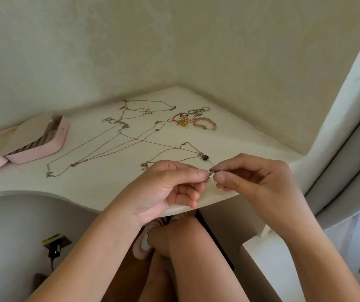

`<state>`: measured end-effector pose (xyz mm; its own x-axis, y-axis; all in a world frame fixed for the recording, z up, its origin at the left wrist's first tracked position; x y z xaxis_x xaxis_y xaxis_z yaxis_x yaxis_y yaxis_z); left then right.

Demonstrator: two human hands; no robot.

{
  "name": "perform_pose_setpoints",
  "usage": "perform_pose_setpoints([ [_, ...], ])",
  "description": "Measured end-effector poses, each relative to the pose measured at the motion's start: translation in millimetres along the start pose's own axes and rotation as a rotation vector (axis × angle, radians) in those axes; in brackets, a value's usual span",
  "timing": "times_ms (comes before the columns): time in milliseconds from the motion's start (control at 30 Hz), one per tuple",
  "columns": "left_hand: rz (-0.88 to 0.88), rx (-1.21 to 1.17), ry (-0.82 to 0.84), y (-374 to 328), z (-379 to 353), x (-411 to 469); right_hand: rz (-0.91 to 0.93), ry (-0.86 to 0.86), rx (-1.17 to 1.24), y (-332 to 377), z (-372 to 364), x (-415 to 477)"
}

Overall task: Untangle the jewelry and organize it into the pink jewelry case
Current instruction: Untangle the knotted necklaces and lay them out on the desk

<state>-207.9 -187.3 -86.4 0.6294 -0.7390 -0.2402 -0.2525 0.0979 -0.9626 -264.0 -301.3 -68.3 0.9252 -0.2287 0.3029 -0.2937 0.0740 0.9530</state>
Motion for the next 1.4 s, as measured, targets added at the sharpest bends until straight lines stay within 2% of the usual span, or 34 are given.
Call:
perform_pose_setpoints([
  [167, 0.067, -0.063, 0.043, 3, 0, 4, 0.105, -0.003, 0.036, 7, -2, 1],
  [367, 0.059, -0.092, 0.042, 4, 2, 7, 0.18, -0.05, -0.039, 10, -2, 2],
  [567, -0.028, -0.158, -0.025, 1, 10, 9, 0.125, -0.097, 0.039, 5, 3, 3],
  [1100, -0.129, -0.086, -0.053, -2, 10, 8, 0.092, -0.071, 0.112, -3, -9, 1],
  [1233, -0.167, -0.025, -0.096, -4, 13, 9, 0.094, -0.071, 0.073, -1, -4, 0],
  [1400, -0.16, 0.052, -0.116, -5, 12, 9, 0.139, -0.033, -0.14, 5, 0, 3],
])
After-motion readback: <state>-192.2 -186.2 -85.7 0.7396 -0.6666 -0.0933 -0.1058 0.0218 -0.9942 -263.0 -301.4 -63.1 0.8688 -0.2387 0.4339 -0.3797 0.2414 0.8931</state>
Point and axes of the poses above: each hand's wrist, its own x-axis towards the middle knuckle, its own z-axis out of the back of the hand, y = z × x, the point moved 9 cm from there along x, towards the middle knuckle, and after that the axes turned 1 degree about z, right-handed, at the moved point
